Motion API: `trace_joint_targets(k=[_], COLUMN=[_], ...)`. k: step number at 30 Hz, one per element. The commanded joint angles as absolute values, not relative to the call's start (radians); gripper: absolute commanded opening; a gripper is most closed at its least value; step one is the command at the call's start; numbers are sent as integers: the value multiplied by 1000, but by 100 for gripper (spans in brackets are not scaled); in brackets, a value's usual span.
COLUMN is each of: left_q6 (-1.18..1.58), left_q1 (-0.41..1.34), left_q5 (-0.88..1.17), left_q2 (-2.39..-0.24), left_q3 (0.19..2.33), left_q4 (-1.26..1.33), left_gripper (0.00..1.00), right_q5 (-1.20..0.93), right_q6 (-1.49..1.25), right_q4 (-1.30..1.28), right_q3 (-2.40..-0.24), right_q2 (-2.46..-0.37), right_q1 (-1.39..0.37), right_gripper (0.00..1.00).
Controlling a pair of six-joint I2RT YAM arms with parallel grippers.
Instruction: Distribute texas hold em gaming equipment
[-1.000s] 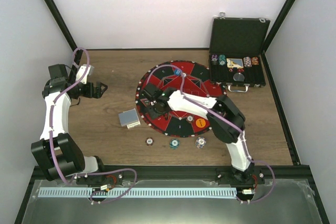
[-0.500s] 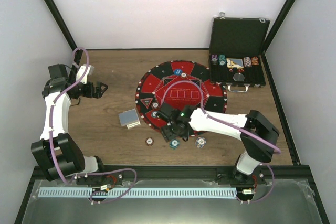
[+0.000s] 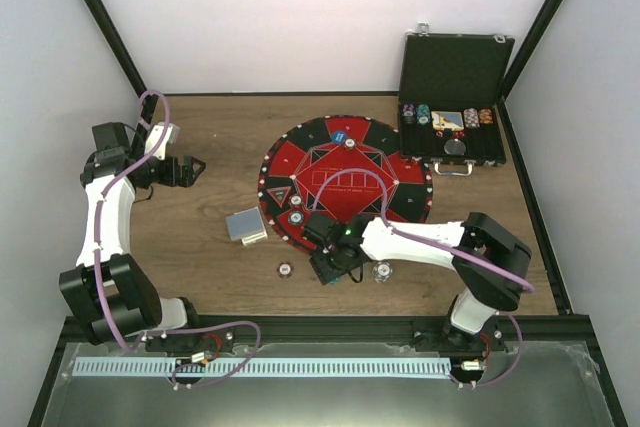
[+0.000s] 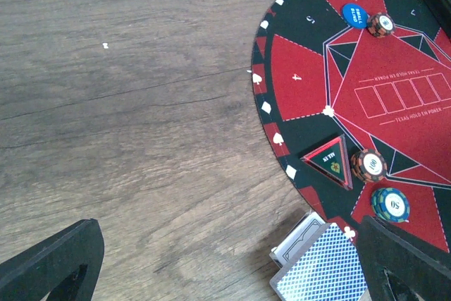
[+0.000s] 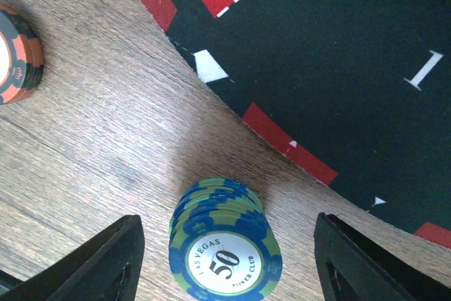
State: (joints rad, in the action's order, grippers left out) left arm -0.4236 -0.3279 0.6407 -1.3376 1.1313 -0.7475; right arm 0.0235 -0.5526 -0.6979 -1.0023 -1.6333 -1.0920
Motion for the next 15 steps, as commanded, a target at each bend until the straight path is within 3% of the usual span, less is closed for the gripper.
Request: trace_joint_targets(k=[1, 15], left_q6=[-429, -430], left_q1=[-334, -334], left_q5=[656, 652], left_q2=[-1327, -1328], left_q3=[1147, 1147], left_q4=[-733, -732], left_gripper=[100, 100], right_q5=[15, 13], right_q6=[-570, -568], right_q4=[-663, -648], right_q3=[-989, -970], right_q2=[-1635, -1652], right_q1=[-1103, -1103], right_gripper=[66, 55])
